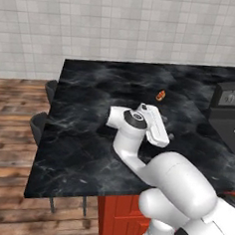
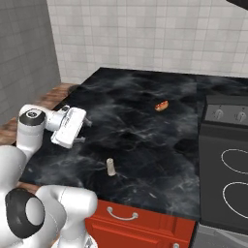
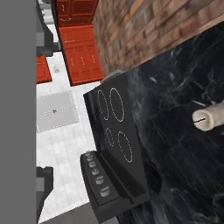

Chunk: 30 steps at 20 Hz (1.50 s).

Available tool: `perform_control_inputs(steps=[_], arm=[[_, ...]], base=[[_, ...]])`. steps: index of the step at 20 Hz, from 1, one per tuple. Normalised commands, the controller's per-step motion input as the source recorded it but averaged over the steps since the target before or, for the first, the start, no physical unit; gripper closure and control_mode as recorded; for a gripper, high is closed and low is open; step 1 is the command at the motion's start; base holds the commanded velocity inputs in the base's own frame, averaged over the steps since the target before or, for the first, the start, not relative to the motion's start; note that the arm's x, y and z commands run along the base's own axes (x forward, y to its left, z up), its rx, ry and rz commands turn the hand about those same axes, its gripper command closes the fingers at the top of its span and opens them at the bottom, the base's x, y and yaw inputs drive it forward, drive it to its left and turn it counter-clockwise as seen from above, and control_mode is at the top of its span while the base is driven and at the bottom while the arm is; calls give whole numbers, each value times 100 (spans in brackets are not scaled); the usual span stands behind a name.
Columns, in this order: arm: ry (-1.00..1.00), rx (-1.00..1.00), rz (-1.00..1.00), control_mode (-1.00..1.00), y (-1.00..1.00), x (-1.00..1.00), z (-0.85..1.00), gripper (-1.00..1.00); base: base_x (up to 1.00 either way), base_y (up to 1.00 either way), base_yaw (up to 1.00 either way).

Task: Pick the candle and jar from the dining table and place them in the open cabinet. Close the cabinet after placing the objects.

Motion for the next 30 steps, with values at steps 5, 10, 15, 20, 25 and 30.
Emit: perform_control_inputs(steps=[5, 10, 15, 20, 25, 30], arm=[[0, 0, -13, -100, 0, -50, -23, -100], [-1, 0, -10, -100, -4, -40, -28, -100], [-7, 0, -1, -100, 0, -11, -30, -100], [-16, 0, 0, -100, 0, 0, -27, -100], [-9, 1, 0, -100, 0, 0, -9, -100], [-1, 0, 0, -100, 0, 7, -3, -100]], base=[[0, 0, 0], [0, 0, 0], [0, 0, 0], [0, 0, 0], [0, 0, 0], [0, 0, 0]])
